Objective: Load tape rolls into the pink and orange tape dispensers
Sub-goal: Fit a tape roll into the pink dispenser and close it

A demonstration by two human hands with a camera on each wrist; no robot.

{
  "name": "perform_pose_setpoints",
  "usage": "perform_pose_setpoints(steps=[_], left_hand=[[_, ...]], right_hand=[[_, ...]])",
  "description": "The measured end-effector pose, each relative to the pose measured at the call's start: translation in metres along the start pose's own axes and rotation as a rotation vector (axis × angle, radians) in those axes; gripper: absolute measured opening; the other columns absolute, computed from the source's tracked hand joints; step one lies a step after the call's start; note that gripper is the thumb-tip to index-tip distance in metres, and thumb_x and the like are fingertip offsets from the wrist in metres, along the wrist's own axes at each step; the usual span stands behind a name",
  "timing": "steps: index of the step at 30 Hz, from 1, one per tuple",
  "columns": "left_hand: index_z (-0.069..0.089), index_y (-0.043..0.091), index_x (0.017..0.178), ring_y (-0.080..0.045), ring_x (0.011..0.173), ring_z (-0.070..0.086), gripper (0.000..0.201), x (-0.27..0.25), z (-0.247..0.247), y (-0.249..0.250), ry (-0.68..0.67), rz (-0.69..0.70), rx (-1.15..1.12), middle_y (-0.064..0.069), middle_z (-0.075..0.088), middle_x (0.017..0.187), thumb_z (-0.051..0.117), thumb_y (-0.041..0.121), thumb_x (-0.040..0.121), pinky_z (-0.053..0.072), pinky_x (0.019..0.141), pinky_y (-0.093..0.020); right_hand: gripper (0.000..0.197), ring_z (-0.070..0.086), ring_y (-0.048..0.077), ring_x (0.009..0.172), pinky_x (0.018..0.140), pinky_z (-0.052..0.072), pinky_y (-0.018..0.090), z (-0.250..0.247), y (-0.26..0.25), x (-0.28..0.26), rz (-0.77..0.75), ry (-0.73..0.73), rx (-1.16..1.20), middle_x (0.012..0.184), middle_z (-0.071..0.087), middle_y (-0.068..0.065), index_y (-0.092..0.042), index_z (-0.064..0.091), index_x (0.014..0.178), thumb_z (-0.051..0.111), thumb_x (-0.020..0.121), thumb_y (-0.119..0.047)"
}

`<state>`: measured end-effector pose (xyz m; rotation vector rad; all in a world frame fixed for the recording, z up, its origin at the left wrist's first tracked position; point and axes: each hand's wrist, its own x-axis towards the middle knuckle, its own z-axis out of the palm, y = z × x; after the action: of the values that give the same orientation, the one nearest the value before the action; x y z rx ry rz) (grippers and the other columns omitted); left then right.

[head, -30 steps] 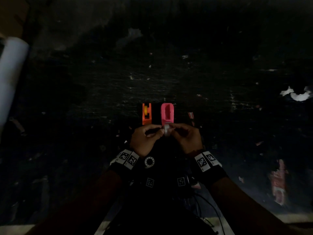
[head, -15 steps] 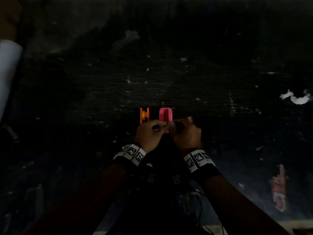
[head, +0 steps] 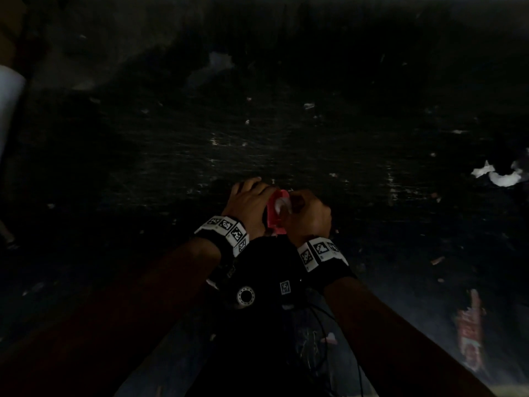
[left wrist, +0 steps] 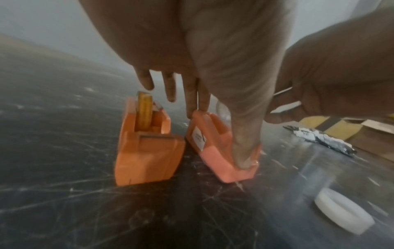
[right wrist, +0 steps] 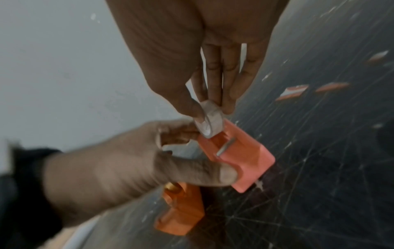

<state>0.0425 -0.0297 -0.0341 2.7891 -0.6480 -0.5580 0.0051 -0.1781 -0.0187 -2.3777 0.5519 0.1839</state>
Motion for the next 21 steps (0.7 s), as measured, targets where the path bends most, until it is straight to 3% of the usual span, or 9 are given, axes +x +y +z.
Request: perform_pose_setpoints(steps=[2,7,12,19,21], left_hand=[[0.037,0.024,0.147,-0.024,0.147,0.023,0.103,0.001,-0.001,-0.001,-0.008,-0.003,-0.028,0.002,0.041,0.153,0.079,0.062,0.061,0.02,0.117,-0.049],[0.036,0.021,0.147,-0.024,0.147,0.023,0.104,0.0,-0.003,-0.002,-0.017,0.007,-0.041,0.0,0.039,0.154,0.078,0.063,0.063,0.019,0.116,-0.047],[0.036,0.02,0.147,-0.025,0.145,0.026,0.103,0.0,0.0,-0.004,-0.013,0.012,-0.064,0.0,0.04,0.152,0.075,0.065,0.063,0.022,0.116,-0.047],[0.036,0.022,0.148,-0.024,0.142,0.03,0.103,0.001,0.002,-0.005,0.004,0.013,-0.074,0.001,0.042,0.151,0.074,0.065,0.063,0.024,0.114,-0.044],[0.036,0.023,0.147,-0.023,0.14,0.032,0.101,0.001,0.003,-0.006,0.01,0.014,-0.075,0.002,0.043,0.149,0.074,0.065,0.063,0.025,0.114,-0.044]], right_hand=[[0.035,0.067,0.031,0.102,0.084,0.058,0.044,0.005,-0.002,0.002,0.015,0.008,-0.026,0.104,0.073,0.002,-0.029,0.064,0.11,0.07,0.081,-0.048],[0.025,0.069,0.027,0.088,0.072,0.056,0.033,0.012,-0.008,0.002,-0.026,0.081,0.013,0.099,0.072,0.005,-0.019,0.066,0.099,0.067,0.085,-0.039],[0.024,0.068,0.028,0.091,0.075,0.058,0.041,0.017,-0.01,0.001,-0.027,0.072,-0.016,0.101,0.071,0.004,-0.021,0.064,0.1,0.064,0.087,-0.041],[0.022,0.071,0.024,0.091,0.075,0.049,0.026,0.021,-0.011,0.003,-0.015,0.064,0.005,0.098,0.075,0.003,-0.022,0.064,0.1,0.065,0.088,-0.04],[0.023,0.071,0.024,0.089,0.074,0.049,0.027,0.023,-0.009,0.005,-0.036,0.06,-0.022,0.097,0.075,0.004,-0.019,0.065,0.099,0.064,0.088,-0.04]])
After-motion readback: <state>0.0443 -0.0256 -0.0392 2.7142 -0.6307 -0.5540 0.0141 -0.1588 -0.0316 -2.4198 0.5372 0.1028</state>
